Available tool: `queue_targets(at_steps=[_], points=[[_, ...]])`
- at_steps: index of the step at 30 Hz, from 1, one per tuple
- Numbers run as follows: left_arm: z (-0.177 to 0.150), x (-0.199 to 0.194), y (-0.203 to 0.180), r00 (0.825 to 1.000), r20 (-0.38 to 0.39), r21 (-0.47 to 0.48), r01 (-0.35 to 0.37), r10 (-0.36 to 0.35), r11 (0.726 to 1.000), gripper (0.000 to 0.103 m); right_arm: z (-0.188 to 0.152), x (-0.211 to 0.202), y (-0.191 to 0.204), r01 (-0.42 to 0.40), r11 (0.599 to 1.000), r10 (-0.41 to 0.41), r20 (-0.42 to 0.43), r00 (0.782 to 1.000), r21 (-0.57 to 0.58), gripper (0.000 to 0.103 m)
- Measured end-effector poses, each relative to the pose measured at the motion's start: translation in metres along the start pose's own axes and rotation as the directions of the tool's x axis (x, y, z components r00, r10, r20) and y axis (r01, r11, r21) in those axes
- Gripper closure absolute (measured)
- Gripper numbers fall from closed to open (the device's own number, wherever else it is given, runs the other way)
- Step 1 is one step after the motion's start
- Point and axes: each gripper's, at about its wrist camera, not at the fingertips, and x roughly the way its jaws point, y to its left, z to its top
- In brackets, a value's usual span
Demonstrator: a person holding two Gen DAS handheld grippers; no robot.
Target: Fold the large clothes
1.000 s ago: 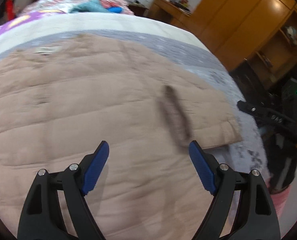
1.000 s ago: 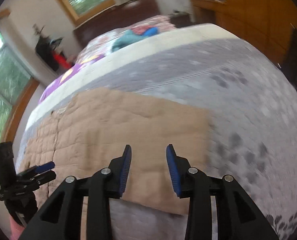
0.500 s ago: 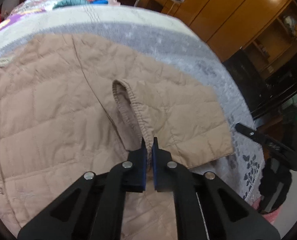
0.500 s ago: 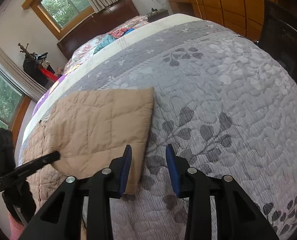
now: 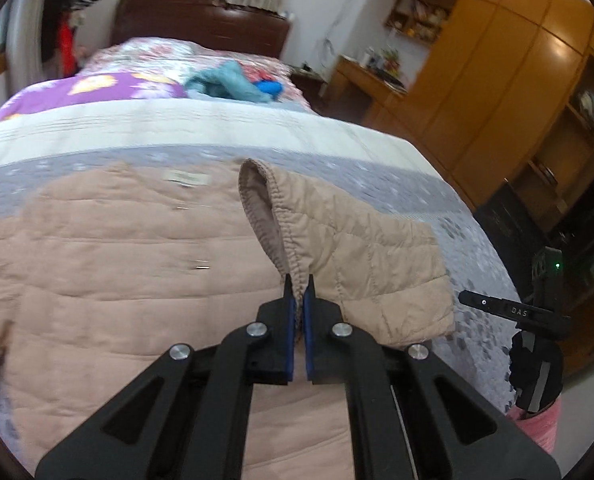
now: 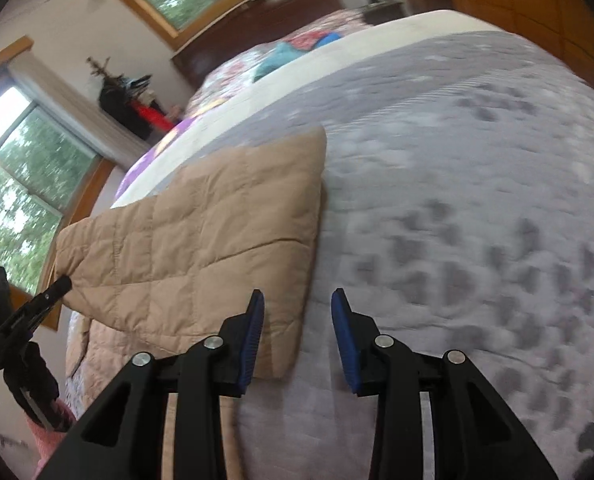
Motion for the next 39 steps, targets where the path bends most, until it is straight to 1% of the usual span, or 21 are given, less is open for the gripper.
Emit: queue_targets(at_steps=[4,7,10,12,16,18,20,23,24,25,26,27,28,29,30,31,32,34,36,37,39], points=[[0.003,-0.018,0.036,0.997,0.035,-0.034,-0.069,0.070,0.997,0.101,0.005,0.022,0.031,-0.016,0.999,0.014,-0.039,0.999,-0.050,0.068],[0.004,-0.019,0.063,0.994,0.022,-0.072,-0.110,0.111,0.991,0.101,0.005,0.041,0.052,-0.014,0.996,0.008,-0.072,0.997,-0.083,0.069],[-0.001,-0.008,0.096,0.987,-0.020,-0.110,-0.163,0.162,0.980,0.101,0.005,0.055,0.062,0.002,0.995,-0.012,-0.097,0.995,-0.100,0.069],[-0.007,0.006,0.116,0.982,-0.064,-0.138,-0.183,0.176,0.973,0.101,0.006,0.065,0.065,0.026,0.993,-0.039,-0.106,0.994,-0.117,0.069],[-0.022,0.040,0.149,0.973,-0.154,-0.184,-0.199,0.172,0.963,0.100,0.003,0.078,0.066,0.089,0.986,-0.106,-0.121,0.987,-0.141,0.069],[-0.030,0.049,0.157,0.973,-0.164,-0.192,-0.191,0.161,0.963,0.100,0.000,0.083,0.064,0.099,0.985,-0.118,-0.124,0.985,-0.144,0.069],[-0.032,0.054,0.157,0.975,-0.154,-0.181,-0.190,0.163,0.965,0.099,-0.001,0.087,0.063,0.112,0.983,-0.130,-0.124,0.984,-0.145,0.068],[-0.030,0.053,0.157,0.970,-0.158,-0.168,-0.208,0.182,0.963,0.096,-0.001,0.089,0.067,0.132,0.979,-0.152,-0.124,0.981,-0.154,0.068],[-0.028,0.052,0.156,0.969,-0.163,-0.168,-0.214,0.187,0.962,0.093,0.000,0.087,0.069,0.140,0.977,-0.161,-0.126,0.979,-0.159,0.068],[-0.028,0.051,0.154,0.966,-0.167,-0.170,-0.227,0.199,0.959,0.087,0.002,0.086,0.072,0.144,0.977,-0.165,-0.124,0.979,-0.160,0.067],[-0.026,0.048,0.154,0.963,-0.167,-0.177,-0.240,0.212,0.954,0.086,0.003,0.079,0.076,0.147,0.977,-0.165,-0.111,0.980,-0.154,0.067],[-0.022,0.038,0.152,0.960,-0.150,-0.185,-0.261,0.235,0.948,0.084,0.003,0.071,0.079,0.149,0.976,-0.165,-0.094,0.982,-0.157,0.067],[-0.020,0.028,0.148,0.960,-0.120,-0.183,-0.273,0.255,0.944,0.082,0.004,0.058,0.086,0.152,0.973,-0.164,-0.056,0.985,-0.171,0.067],[-0.017,0.016,0.142,0.955,-0.081,-0.174,-0.294,0.284,0.940,0.080,0.005,0.049,0.090,0.149,0.972,-0.158,-0.035,0.987,-0.180,0.067],[-0.017,0.007,0.137,0.950,-0.047,-0.160,-0.312,0.308,0.937,0.078,0.006,0.043,0.095,0.141,0.972,-0.148,-0.024,0.989,-0.187,0.067],[-0.015,0.002,0.130,0.948,-0.029,-0.145,-0.318,0.317,0.937,0.078,0.007,0.040,0.100,0.127,0.973,-0.134,-0.021,0.991,-0.193,0.067],[-0.011,0.000,0.118,0.950,-0.011,-0.116,-0.312,0.313,0.943,0.078,0.007,0.040,0.109,0.104,0.973,-0.113,-0.032,0.993,-0.205,0.067],[-0.005,0.006,0.101,0.957,-0.013,-0.074,-0.290,0.290,0.954,0.078,0.007,0.048,0.119,0.092,0.970,-0.107,-0.055,0.993,-0.224,0.067],[-0.006,0.022,0.087,0.967,-0.051,-0.045,-0.252,0.249,0.967,0.078,0.004,0.062,0.127,0.109,0.964,-0.131,-0.079,0.988,-0.242,0.067],[-0.009,0.028,0.085,0.968,-0.069,-0.043,-0.243,0.240,0.969,0.078,0.003,0.071,0.127,0.110,0.964,-0.137,-0.098,0.986,-0.240,0.067],[-0.013,0.046,0.086,0.962,-0.105,-0.035,-0.257,0.252,0.966,0.078,0.000,0.086,0.126,0.115,0.966,-0.146,-0.125,0.981,-0.230,0.067]])
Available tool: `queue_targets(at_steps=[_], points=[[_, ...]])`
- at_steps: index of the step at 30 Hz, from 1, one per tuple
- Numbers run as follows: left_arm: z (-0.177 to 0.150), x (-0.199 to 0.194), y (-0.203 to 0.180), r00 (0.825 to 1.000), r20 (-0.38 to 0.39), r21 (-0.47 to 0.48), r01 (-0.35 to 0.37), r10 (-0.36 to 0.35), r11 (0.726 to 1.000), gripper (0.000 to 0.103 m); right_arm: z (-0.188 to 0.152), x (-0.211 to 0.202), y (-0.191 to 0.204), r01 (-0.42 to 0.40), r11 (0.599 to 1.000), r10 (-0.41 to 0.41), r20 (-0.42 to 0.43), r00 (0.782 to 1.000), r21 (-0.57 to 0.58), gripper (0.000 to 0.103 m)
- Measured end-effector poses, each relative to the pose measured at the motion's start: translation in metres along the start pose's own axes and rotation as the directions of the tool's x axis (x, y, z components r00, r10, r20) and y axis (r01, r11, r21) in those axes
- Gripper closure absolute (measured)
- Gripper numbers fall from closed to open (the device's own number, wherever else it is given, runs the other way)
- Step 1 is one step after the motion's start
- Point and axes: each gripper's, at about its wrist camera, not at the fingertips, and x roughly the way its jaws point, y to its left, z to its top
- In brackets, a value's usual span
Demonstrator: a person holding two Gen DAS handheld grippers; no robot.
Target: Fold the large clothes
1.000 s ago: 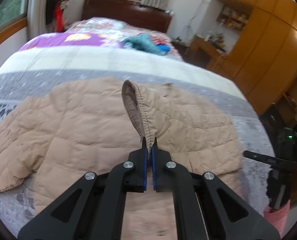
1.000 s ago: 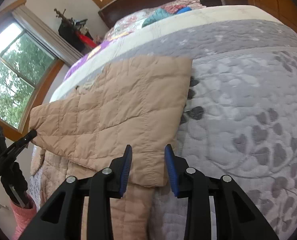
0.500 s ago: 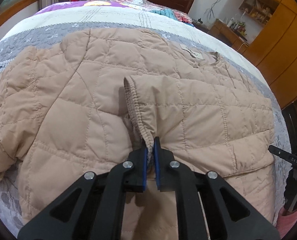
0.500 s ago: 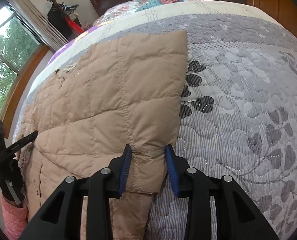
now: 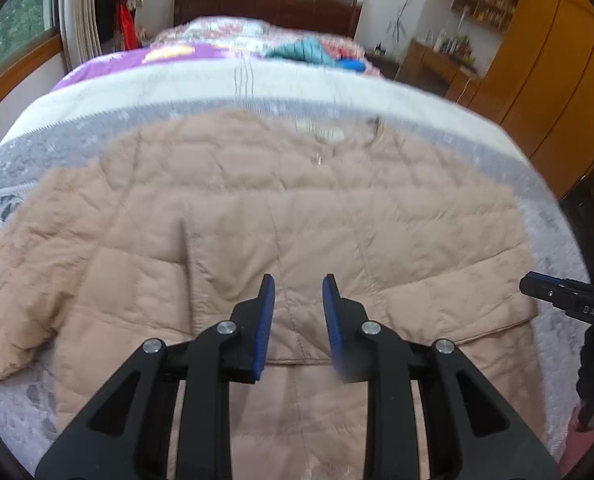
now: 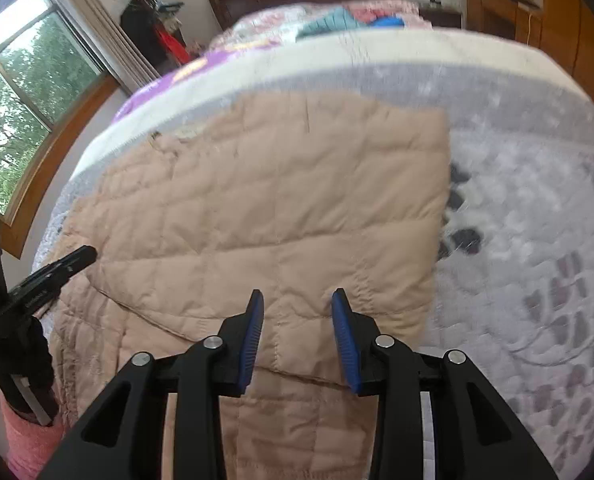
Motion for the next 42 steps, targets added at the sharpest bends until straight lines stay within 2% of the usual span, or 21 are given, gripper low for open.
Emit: queue_targets(at_steps=[3,7,15,17,19,20,22,25,27,29,31,32,34,37,39,41,42], points=[[-0.009,0.030,0.006,0.998,-0.065,-0.007,-0.002,0.001,1.000,0.078,-0.003,0.017,-0.005,0.014,1.000,-0.014,-0.023,1.000,-0.001,0.071],[-0.015,0.039,0.011,0.998,-0.051,0.013,0.022,-0.021,1.000,0.078,-0.010,0.027,-0.010,0.002,1.000,-0.002,-0.009,1.000,0.002,0.071],[-0.009,0.041,0.006,0.998,-0.066,-0.006,0.010,-0.011,1.000,0.078,-0.010,0.027,0.002,0.061,0.998,-0.061,0.005,0.998,-0.029,0.069],[-0.007,0.030,0.010,0.997,-0.072,-0.027,0.014,-0.016,1.000,0.078,-0.010,0.013,0.005,0.004,1.000,-0.003,0.024,1.000,-0.031,0.063],[-0.009,0.011,0.018,0.998,-0.048,-0.042,0.048,-0.050,0.998,0.068,-0.015,-0.010,0.009,-0.067,0.996,0.072,0.079,0.994,-0.059,0.059],[-0.011,-0.001,0.023,0.997,-0.030,-0.043,0.067,-0.068,0.997,0.064,-0.017,-0.020,0.010,-0.080,0.994,0.088,0.102,0.991,-0.074,0.054],[-0.020,-0.029,0.041,0.996,0.015,-0.053,0.086,-0.085,0.995,0.053,-0.025,-0.042,0.007,-0.081,0.992,0.095,0.145,0.985,-0.093,0.052],[-0.040,-0.062,0.087,0.997,0.054,-0.118,0.061,-0.055,0.991,0.051,-0.034,-0.057,-0.006,-0.087,0.993,0.098,0.153,0.983,-0.078,0.052],[-0.057,-0.081,0.130,0.998,0.065,-0.202,0.001,0.012,0.979,0.050,-0.042,-0.063,-0.017,-0.096,0.994,0.102,0.148,0.984,-0.049,0.052],[-0.076,-0.097,0.175,0.993,0.059,-0.290,-0.082,0.104,0.954,0.050,-0.049,-0.066,-0.031,-0.101,0.995,0.103,0.139,0.985,-0.019,0.052],[-0.102,-0.114,0.229,0.978,0.035,-0.401,-0.173,0.203,0.900,0.050,-0.058,-0.067,-0.037,-0.092,0.996,0.092,0.128,0.988,-0.009,0.052],[-0.110,-0.119,0.246,0.973,0.025,-0.436,-0.195,0.228,0.879,0.050,-0.059,-0.065,-0.037,-0.082,0.997,0.083,0.121,0.989,-0.007,0.052],[-0.137,-0.135,0.293,0.956,-0.009,-0.547,-0.250,0.293,0.799,0.051,-0.066,-0.060,-0.034,-0.077,0.997,0.079,0.096,0.992,-0.020,0.052],[-0.163,-0.152,0.338,0.938,-0.027,-0.644,-0.281,0.346,0.711,0.052,-0.075,-0.053,-0.025,-0.068,0.997,0.071,0.072,0.995,-0.048,0.052],[-0.174,-0.159,0.366,0.936,-0.031,-0.699,-0.271,0.351,0.661,0.052,-0.079,-0.047,-0.019,-0.059,0.996,0.062,0.057,0.996,-0.065,0.052],[-0.180,-0.162,0.385,0.946,-0.006,-0.745,-0.222,0.325,0.630,0.052,-0.082,-0.044,-0.016,-0.054,0.996,0.057,0.042,0.997,-0.068,0.052],[-0.179,-0.162,0.389,0.949,0.005,-0.754,-0.204,0.316,0.624,0.052,-0.083,-0.042,-0.016,-0.055,0.996,0.057,0.039,0.998,-0.070,0.052]])
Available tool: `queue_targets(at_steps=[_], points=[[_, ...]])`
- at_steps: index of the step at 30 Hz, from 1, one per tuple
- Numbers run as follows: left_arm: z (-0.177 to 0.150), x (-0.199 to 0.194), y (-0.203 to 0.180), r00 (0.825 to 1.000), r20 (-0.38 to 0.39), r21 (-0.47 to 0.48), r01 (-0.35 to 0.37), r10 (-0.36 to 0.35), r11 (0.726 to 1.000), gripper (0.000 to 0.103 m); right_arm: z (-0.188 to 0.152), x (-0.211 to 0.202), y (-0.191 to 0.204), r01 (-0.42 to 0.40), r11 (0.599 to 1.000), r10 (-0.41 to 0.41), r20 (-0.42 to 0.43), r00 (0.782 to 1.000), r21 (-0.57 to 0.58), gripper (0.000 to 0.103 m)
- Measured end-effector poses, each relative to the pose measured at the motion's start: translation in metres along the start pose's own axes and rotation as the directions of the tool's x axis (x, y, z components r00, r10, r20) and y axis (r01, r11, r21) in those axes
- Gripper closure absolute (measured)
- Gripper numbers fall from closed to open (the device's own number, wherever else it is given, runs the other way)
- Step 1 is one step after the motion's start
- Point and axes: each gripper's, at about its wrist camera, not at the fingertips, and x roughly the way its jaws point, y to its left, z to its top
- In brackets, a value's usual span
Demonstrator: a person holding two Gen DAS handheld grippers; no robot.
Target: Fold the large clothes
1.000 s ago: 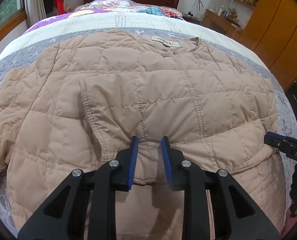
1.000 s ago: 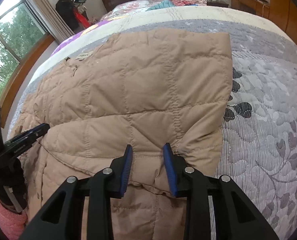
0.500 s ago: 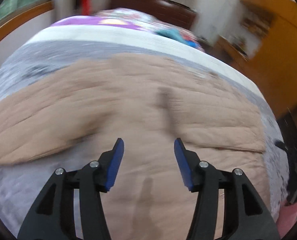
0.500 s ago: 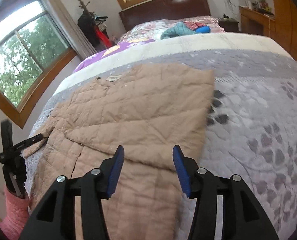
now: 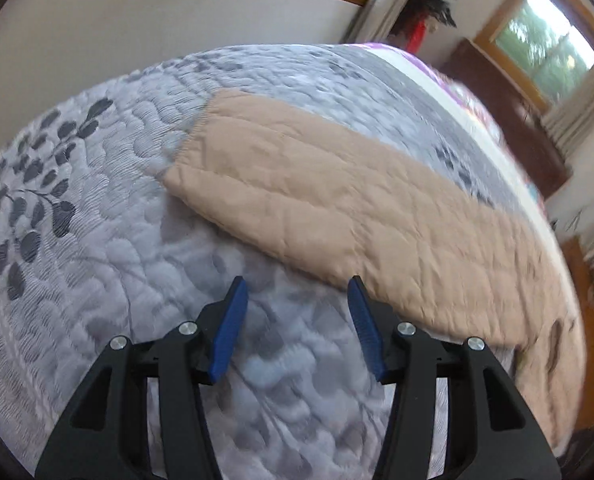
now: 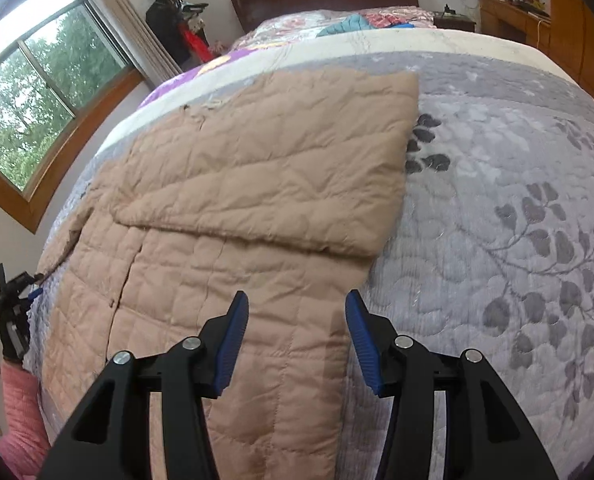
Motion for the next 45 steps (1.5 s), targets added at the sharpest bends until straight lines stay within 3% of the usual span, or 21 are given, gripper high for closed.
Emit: queue_targets(at_steps=[8,10,13,16,22,26,29,33,35,39,45], points=[[0.029,0.021,0.019,0.998,0.032,-0.109,0.063,-0.060,0.992,0.053,-0.009,0.013,0.000,0.047,0.999,-0.047,-0.041,0.998,0.005,0.052],[0.033,0.024,0.020,0.998,0.049,-0.120,0.035,-0.029,0.992,0.069,-0.010,0.015,0.001,0.052,0.999,-0.052,-0.046,0.998,0.005,0.052],[0.037,0.030,0.023,0.998,0.055,-0.138,0.011,-0.003,0.990,0.083,-0.011,0.020,0.000,0.068,0.998,-0.067,-0.051,0.996,0.001,0.051],[0.039,0.035,0.026,0.998,0.057,-0.145,0.002,0.007,0.989,0.091,-0.013,0.028,0.000,0.072,0.997,-0.071,-0.062,0.995,0.007,0.051],[0.038,0.036,0.022,0.997,0.069,-0.106,-0.029,0.037,0.994,0.092,-0.014,0.034,-0.003,0.059,0.998,-0.058,-0.056,0.997,0.018,0.048],[0.042,0.026,0.011,0.995,0.093,-0.089,-0.030,0.038,0.996,0.099,-0.013,0.029,-0.003,0.050,0.998,-0.048,-0.048,0.998,0.026,0.047],[0.042,0.002,-0.006,0.986,0.164,-0.049,0.017,-0.009,0.999,0.099,-0.015,0.017,-0.004,0.027,0.999,-0.026,-0.022,0.999,0.033,0.047],[0.037,-0.043,-0.053,0.962,0.256,0.068,0.077,-0.091,0.995,0.100,-0.019,0.001,-0.002,0.027,0.999,-0.027,0.004,1.000,0.020,0.047],[0.030,-0.059,-0.083,0.951,0.281,0.143,0.095,-0.132,0.985,0.100,-0.023,-0.005,0.004,0.031,1.000,-0.031,0.002,1.000,0.004,0.047],[-0.001,-0.083,-0.158,0.932,0.279,0.326,0.136,-0.232,0.936,0.100,-0.033,-0.010,0.020,0.031,0.999,-0.031,-0.010,0.999,-0.037,0.047],[-0.060,-0.083,-0.257,0.923,0.168,0.520,0.215,-0.346,0.827,0.100,-0.043,-0.016,0.027,-0.003,1.000,0.003,-0.022,1.000,-0.021,0.047]])
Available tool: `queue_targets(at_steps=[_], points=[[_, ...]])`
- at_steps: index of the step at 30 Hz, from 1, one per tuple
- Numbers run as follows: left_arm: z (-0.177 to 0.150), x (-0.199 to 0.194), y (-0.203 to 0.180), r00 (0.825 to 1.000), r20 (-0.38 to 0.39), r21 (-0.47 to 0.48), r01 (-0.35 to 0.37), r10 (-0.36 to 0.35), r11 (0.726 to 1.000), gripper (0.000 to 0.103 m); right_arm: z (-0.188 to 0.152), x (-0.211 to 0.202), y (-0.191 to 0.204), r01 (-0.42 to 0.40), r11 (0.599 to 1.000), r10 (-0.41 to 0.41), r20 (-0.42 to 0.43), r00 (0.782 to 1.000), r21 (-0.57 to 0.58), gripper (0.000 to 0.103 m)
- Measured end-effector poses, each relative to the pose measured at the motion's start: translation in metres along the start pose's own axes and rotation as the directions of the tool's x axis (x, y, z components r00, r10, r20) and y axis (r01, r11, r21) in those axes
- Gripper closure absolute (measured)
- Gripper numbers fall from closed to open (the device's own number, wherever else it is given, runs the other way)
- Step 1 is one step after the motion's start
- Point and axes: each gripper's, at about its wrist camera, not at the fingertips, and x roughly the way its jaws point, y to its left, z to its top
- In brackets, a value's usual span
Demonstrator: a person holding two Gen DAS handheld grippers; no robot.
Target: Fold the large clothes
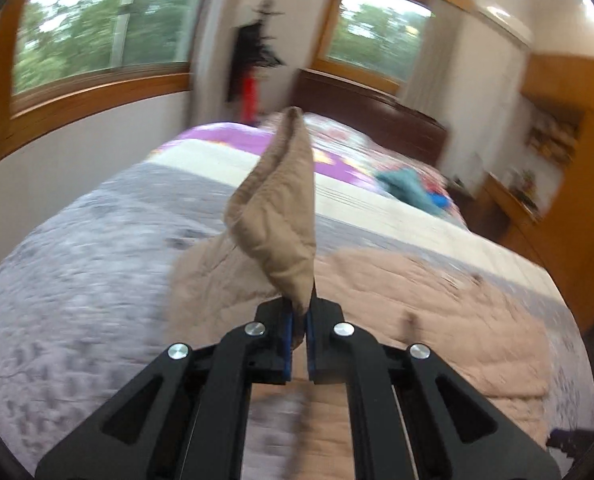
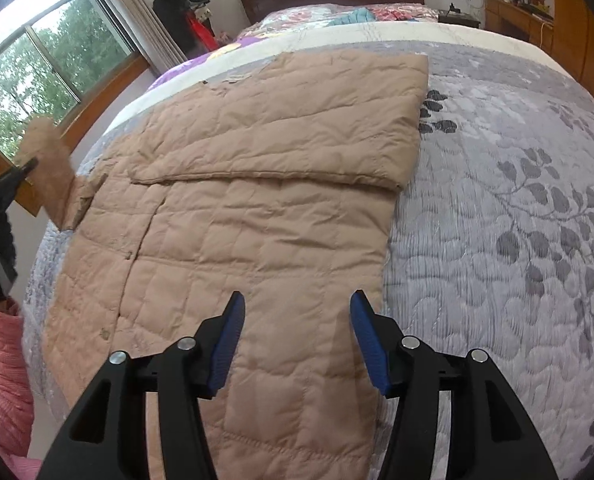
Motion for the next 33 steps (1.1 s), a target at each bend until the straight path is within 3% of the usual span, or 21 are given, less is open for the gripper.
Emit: queue_targets(at_steps=[7,14,17,20,22,23,24,26,27,28,30,31,33], points=[[-0.023,0.038,-0.098,0.992,-0.083,0.128,0.109,-0.099,0.986,0.100,-0.006,0.002,-0.003,-0.021,1.000,0.021,-0.002,1.000,0.009,0.047],[-0.053,0.083,-0.150,0.977,-0.175,0.184,0.155,-0.123,0.971,0.100,-0.008,0.009,-0.008,-0.024,1.000,0.024,-0.008,1.000,0.018,0.047],[-0.066,0.103,-0.163,0.958,-0.247,0.197,0.194,-0.143,0.961,0.099,-0.008,0.011,-0.009,-0.024,1.000,0.024,-0.011,1.000,0.016,0.047],[-0.079,0.111,-0.173,0.927,-0.321,0.194,0.266,-0.195,0.944,0.090,-0.008,0.013,-0.010,-0.024,0.999,0.025,-0.018,1.000,0.020,0.047],[-0.086,0.105,-0.177,0.899,-0.350,0.192,0.345,-0.264,0.919,0.071,-0.006,0.014,-0.009,-0.019,1.000,0.020,-0.020,1.000,0.020,0.047],[-0.088,0.101,-0.179,0.886,-0.361,0.195,0.377,-0.291,0.906,0.066,-0.005,0.014,-0.008,-0.015,1.000,0.016,-0.021,1.000,0.018,0.047],[-0.089,0.091,-0.178,0.861,-0.373,0.180,0.433,-0.346,0.883,0.060,-0.004,0.014,-0.007,-0.011,1.000,0.011,-0.022,1.000,0.015,0.047],[-0.086,0.075,-0.172,0.813,-0.387,0.129,0.514,-0.434,0.848,0.060,0.002,0.014,-0.001,-0.009,1.000,0.009,-0.025,1.000,0.007,0.047],[-0.082,0.068,-0.165,0.811,-0.381,0.123,0.521,-0.444,0.845,0.060,0.005,0.013,0.003,-0.015,1.000,0.015,-0.024,1.000,-0.002,0.047],[-0.080,0.063,-0.160,0.825,-0.363,0.133,0.506,-0.433,0.852,0.060,0.008,0.013,0.007,-0.020,1.000,0.020,-0.024,1.000,-0.008,0.047],[-0.069,0.054,-0.145,0.884,-0.315,0.184,0.414,-0.346,0.891,0.060,0.021,0.012,0.021,-0.031,0.999,0.031,-0.021,0.999,-0.035,0.047],[-0.065,0.055,-0.135,0.923,-0.292,0.220,0.320,-0.251,0.922,0.060,0.029,0.012,0.029,-0.038,0.998,0.037,-0.020,0.999,-0.051,0.047],[-0.058,0.062,-0.116,0.962,-0.258,0.259,0.157,-0.088,0.953,0.061,0.043,0.016,0.044,-0.044,0.997,0.042,-0.024,0.999,-0.067,0.047]])
